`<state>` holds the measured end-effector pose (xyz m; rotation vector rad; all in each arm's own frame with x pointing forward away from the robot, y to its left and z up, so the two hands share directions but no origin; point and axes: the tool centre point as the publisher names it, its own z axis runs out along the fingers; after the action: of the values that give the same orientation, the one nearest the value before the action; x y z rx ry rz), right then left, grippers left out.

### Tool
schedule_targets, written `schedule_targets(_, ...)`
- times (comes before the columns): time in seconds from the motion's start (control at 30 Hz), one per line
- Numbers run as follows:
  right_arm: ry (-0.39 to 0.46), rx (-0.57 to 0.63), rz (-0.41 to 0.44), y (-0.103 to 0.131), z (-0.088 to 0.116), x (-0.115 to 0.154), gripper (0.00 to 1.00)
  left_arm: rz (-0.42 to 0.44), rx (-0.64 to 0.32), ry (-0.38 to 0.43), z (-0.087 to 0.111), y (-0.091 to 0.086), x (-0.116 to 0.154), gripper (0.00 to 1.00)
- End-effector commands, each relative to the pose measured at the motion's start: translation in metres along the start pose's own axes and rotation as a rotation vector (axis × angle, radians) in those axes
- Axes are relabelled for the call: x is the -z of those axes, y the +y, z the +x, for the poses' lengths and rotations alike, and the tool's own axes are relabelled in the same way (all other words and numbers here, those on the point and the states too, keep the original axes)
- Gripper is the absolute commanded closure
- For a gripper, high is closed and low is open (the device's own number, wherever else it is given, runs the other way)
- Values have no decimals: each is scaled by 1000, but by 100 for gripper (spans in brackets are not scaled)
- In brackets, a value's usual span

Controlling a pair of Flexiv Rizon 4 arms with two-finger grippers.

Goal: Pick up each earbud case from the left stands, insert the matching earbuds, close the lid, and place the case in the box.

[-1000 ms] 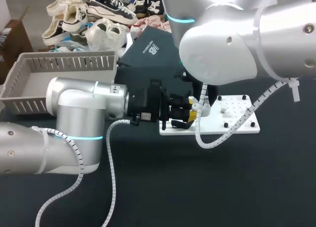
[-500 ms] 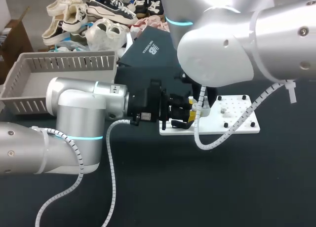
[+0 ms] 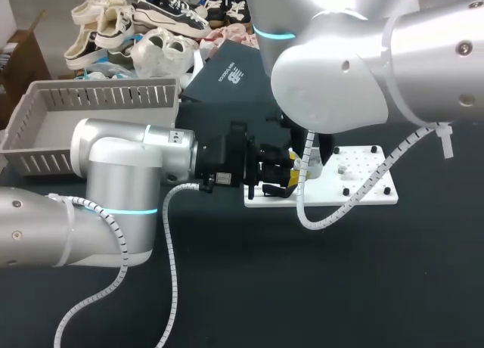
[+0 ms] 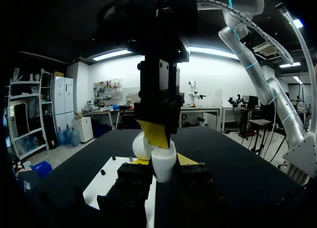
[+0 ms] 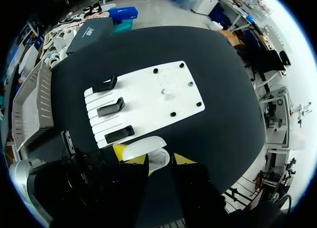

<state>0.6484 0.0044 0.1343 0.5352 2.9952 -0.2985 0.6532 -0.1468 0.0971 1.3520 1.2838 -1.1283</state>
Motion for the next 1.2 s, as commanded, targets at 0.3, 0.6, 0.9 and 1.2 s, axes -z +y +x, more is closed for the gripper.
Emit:
schedule_targets(0.3, -33, -14, -94, -17, 3, 22, 63, -3, -2, -2, 1, 0, -1, 100)
schedule_targets(0.6, -123, 5, -306, -52, -15, 21, 47, -3, -2, -2, 1, 0, -1, 100)
schedule_targets(0.9, -99, -111, -395, -70, -55, -12, 50, -3, -2, -2, 1, 0, -1, 100)
schedule_targets(1.2, -48, -130, -432, -60, -81, -39, 53, -3, -2, -2, 1, 0, -1, 100)
